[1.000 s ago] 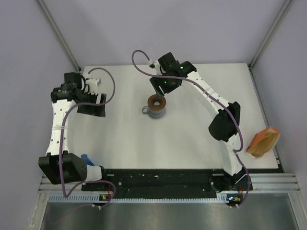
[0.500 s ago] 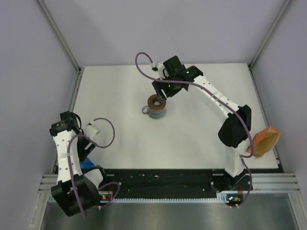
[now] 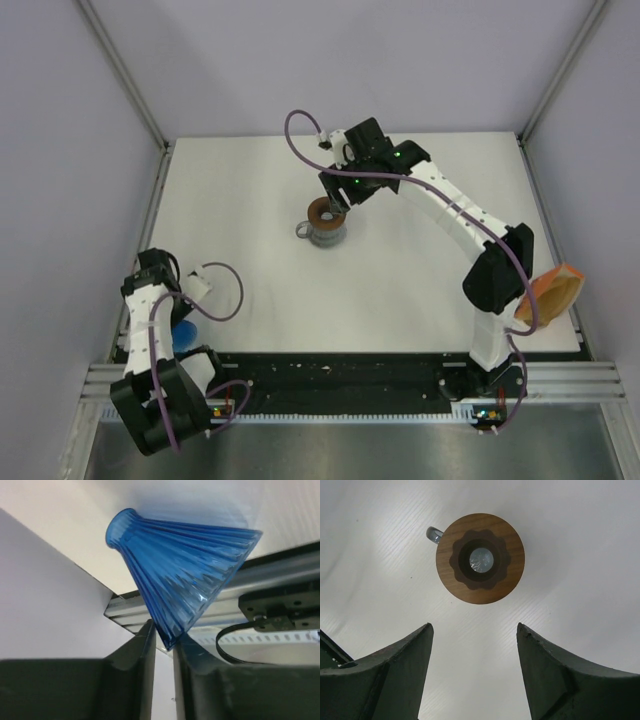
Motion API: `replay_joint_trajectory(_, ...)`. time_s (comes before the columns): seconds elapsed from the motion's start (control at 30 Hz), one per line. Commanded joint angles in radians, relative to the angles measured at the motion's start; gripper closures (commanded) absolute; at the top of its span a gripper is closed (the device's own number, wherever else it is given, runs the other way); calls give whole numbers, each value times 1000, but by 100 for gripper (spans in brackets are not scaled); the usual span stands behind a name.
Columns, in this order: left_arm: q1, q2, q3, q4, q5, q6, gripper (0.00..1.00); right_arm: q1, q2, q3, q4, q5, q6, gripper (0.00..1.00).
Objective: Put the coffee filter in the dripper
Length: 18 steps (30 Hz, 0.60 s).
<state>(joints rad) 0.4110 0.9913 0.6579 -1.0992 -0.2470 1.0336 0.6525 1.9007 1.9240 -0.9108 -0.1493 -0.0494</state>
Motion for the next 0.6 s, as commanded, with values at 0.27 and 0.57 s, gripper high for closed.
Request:
replay_joint_trajectory(0.27,5,104,141,81,219,-211,100,6,-89,-23,39,-19,-1,33)
replay_joint_trajectory(0.57,2,349,757,-203,700,-711,100,153,-126,9,197,7,114,34)
